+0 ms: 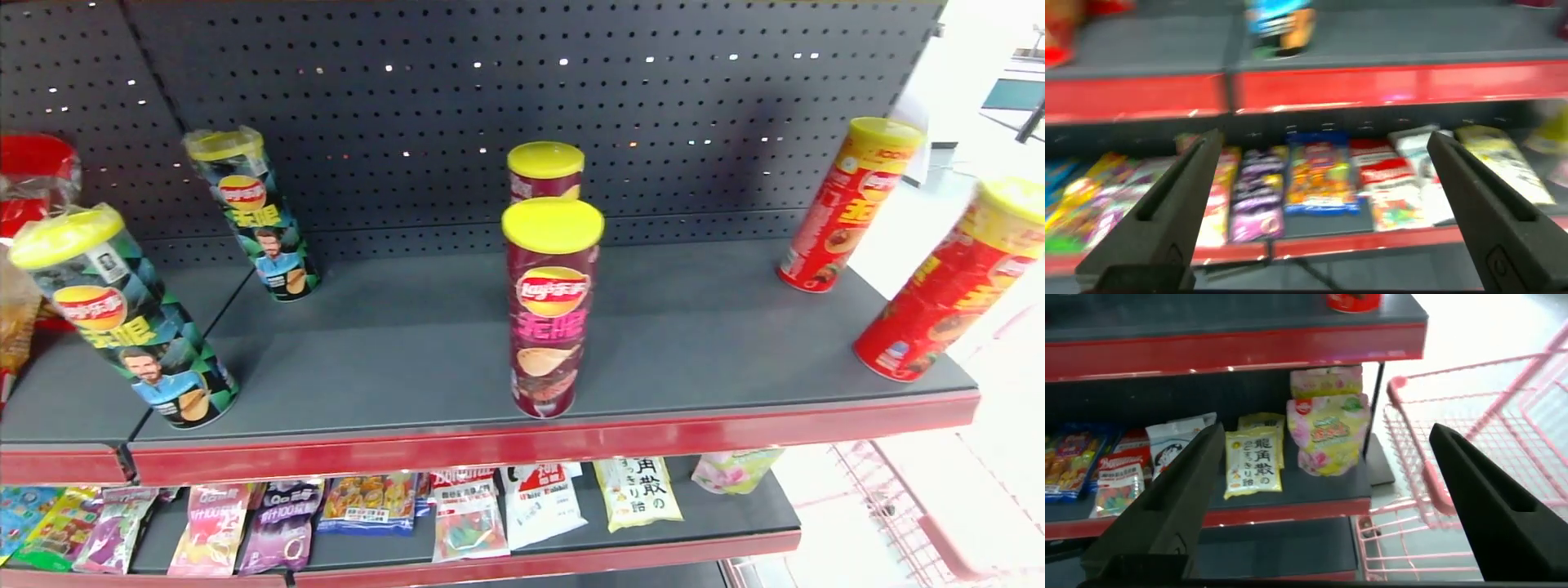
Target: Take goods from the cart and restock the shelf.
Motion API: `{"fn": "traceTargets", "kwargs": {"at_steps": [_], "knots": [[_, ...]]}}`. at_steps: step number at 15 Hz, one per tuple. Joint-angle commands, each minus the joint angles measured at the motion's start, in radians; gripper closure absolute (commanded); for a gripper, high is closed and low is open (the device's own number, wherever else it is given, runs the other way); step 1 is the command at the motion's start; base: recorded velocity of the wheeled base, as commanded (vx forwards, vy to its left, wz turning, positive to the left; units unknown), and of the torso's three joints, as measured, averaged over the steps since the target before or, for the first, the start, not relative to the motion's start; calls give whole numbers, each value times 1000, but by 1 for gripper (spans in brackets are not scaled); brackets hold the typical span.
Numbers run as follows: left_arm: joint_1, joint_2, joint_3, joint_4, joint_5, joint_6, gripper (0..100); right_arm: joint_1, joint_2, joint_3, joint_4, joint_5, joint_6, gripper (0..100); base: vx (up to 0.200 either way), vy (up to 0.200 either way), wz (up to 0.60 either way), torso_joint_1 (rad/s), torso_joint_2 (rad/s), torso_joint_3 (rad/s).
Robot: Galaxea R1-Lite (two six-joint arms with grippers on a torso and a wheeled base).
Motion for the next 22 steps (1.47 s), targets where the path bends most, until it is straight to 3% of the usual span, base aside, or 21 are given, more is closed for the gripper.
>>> {"fn": "traceTargets", "kwargs": {"at_steps": [1,22], "knots": [[0,0,-1,0,0,-1,0,0,1,0,-1,0,0,0,0,0,0,0,0,0],[0,0,1,-1,0,-2,0,0,1,0,-1,2,1,0,0,0,0,0,0,0]]}}
